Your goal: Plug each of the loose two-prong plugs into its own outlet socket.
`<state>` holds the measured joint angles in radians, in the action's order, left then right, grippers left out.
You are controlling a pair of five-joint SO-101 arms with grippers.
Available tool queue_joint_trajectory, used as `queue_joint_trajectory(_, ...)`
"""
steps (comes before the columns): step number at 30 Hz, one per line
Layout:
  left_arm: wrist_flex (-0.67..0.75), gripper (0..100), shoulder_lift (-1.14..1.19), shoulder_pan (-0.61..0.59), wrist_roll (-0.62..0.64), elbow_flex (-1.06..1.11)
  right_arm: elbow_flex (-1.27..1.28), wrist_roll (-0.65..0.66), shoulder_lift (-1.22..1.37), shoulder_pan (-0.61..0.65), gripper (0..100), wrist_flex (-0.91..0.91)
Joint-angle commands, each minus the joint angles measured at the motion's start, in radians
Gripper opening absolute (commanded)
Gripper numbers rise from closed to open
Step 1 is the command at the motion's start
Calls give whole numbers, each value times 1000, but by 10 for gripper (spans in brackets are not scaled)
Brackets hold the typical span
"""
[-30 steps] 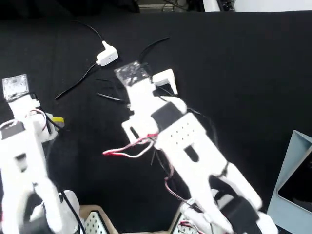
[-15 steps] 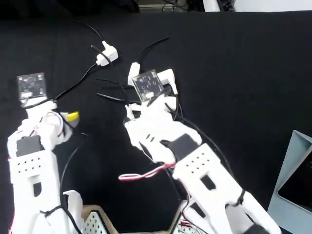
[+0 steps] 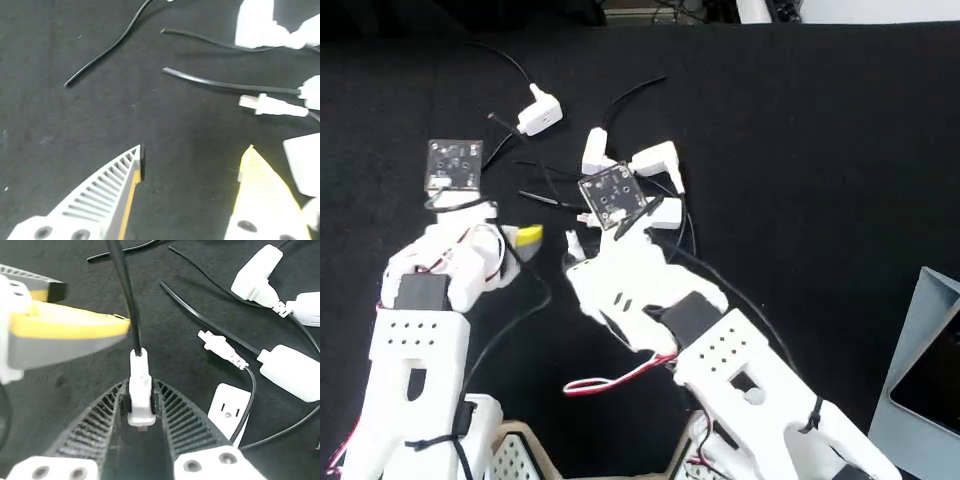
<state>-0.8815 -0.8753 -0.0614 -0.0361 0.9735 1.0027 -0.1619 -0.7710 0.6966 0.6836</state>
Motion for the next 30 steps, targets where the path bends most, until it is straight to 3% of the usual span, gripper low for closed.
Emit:
queue_joint_trajectory(1,18,311,-25,70,6,-67,-7,-8,-27,32,11,-15)
queue_joint_trajectory(13,-41,311,-44,142,54,-117,8,-5,-22,38,11,-23)
queue_joint_trajectory(23,-178,311,-417,254,51,-25,12,-9,-27,25,11,-17)
queue_joint_trajectory(30,-176,311,-453,168,51,5,13,-9,-27,-35,11,-15)
